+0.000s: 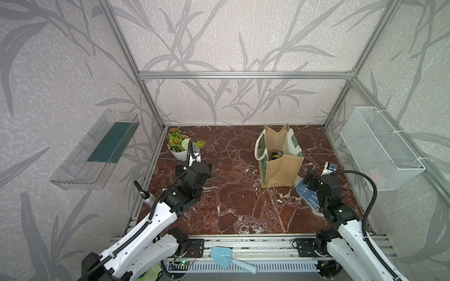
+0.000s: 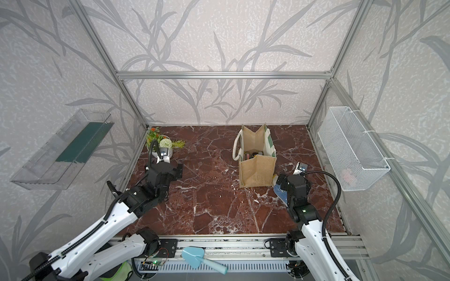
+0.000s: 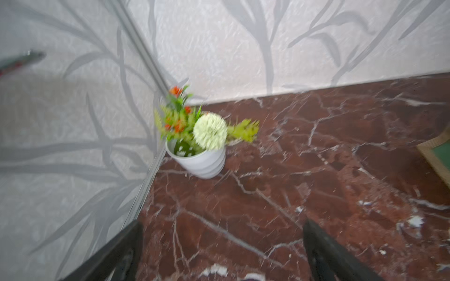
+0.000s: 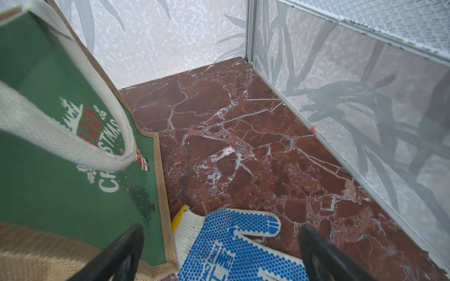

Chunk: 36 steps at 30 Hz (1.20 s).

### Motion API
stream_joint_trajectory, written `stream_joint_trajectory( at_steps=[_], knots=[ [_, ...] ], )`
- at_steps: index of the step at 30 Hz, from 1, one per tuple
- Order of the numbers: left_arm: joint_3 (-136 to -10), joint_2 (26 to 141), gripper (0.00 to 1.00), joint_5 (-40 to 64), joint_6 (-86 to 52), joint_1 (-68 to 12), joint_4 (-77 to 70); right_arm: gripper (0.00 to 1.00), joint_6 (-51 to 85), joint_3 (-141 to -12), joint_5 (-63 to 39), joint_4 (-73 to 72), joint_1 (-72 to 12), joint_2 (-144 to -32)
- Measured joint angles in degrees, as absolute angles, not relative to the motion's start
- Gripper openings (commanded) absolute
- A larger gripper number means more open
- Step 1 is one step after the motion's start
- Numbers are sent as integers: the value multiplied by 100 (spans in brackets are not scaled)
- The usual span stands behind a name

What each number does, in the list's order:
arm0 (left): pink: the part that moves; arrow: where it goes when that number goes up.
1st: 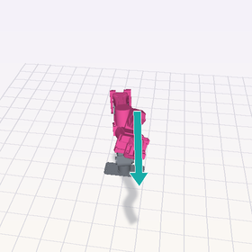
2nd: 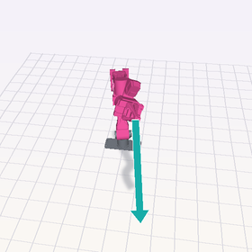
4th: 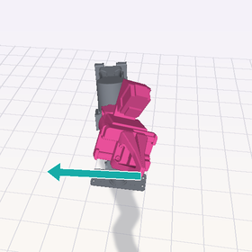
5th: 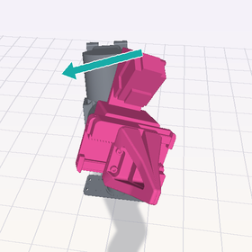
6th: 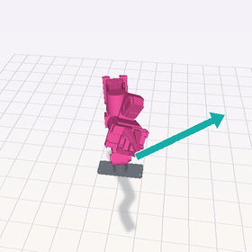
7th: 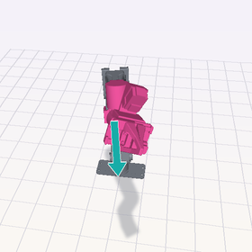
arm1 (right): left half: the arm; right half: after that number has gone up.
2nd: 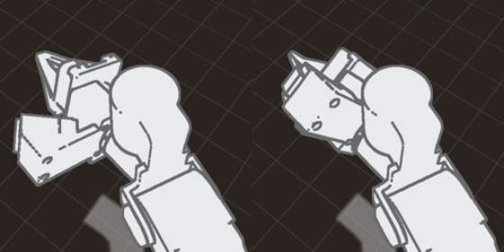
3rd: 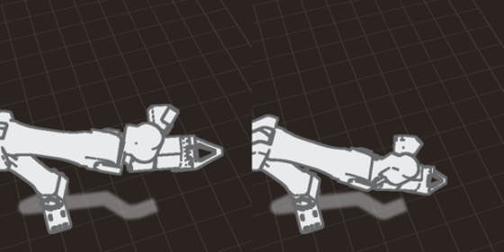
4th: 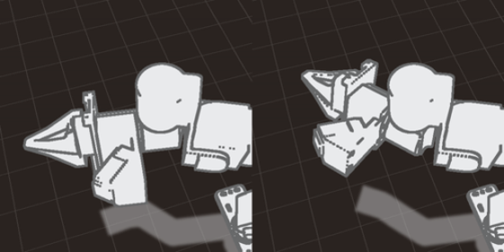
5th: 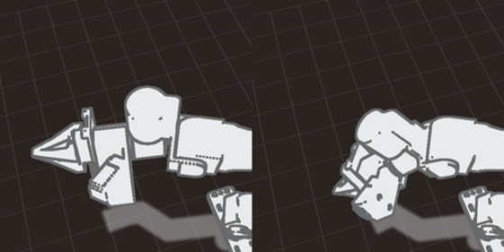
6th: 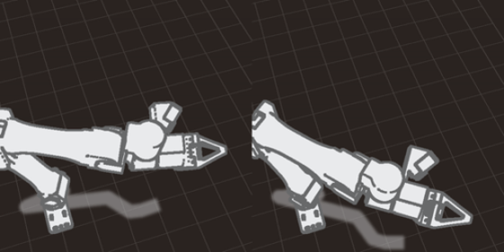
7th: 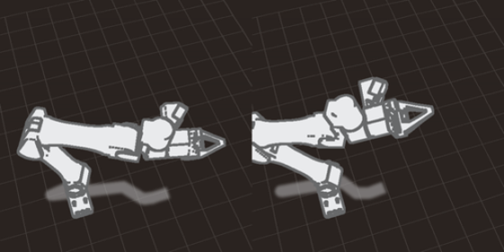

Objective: Place the art knife into the pouch
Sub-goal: Place the utility knife in the pouch, then reset both arms

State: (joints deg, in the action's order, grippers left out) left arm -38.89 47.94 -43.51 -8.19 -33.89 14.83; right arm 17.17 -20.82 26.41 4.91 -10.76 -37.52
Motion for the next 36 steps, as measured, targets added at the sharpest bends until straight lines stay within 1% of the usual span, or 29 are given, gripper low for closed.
stream_joint_trajectory(
  at_steps=[2,5,7,9,11,13,17,19,22,24,28,33,36],
  knots=[
    [-3446,4711,99,-4506,-690,-3181,963,99,1594,-1865,2746,126,-1076,-3854],
    [-2941,4890,99,-4475,-561,-2453,139,99,1380,-1570,2856,-508,-1076,-4101],
    [-2596,5074,99,-4178,-574,-1822,-381,99,1225,-1490,2934,-937,-1076,-4440],
    [-2449,5384,99,-3789,-674,-1260,-552,99,1076,-1441,3009,-1479,-1076,-4884],
    [-2460,5756,99,-3527,-766,-880,-666,99,878,-1350,3063,-2169,-1076,-5424],
    [-2462,6149,99,-3214,-786,-714,-963,99,674,-1306,3157,-2777,-1076,-6160],
    [-2617,7022,99,-2825,-816,-447,-1483,99,384,-1540,3148,-3232,-1039,-7220],
    [-2652,7393,99,-2683,-819,-290,-1852,99,285,-1802,2919,-3402,-976,-7561],
    [-2646,7706,99,-2477,-827,-84,-2324,99,137,-2084,2484,-4086,-906,-8189],
    [-2655,7870,99,-2193,-869,113,-2615,99,40,-2298,2204,-4051,-882,-8490],
    [-2808,8326,99,-1634,-849,375,-2851,99,-121,-2351,1691,-4386,-801,-8715],
    [-2814,8523,99,-980,-705,353,-3096,99,-189,-2338,1404,-4486,-746,-8781],
    [-2679,8536,99,-733,-628,349,-3568,99,-224,-2338,1295,-4482,-749,-8779]
  ],
)
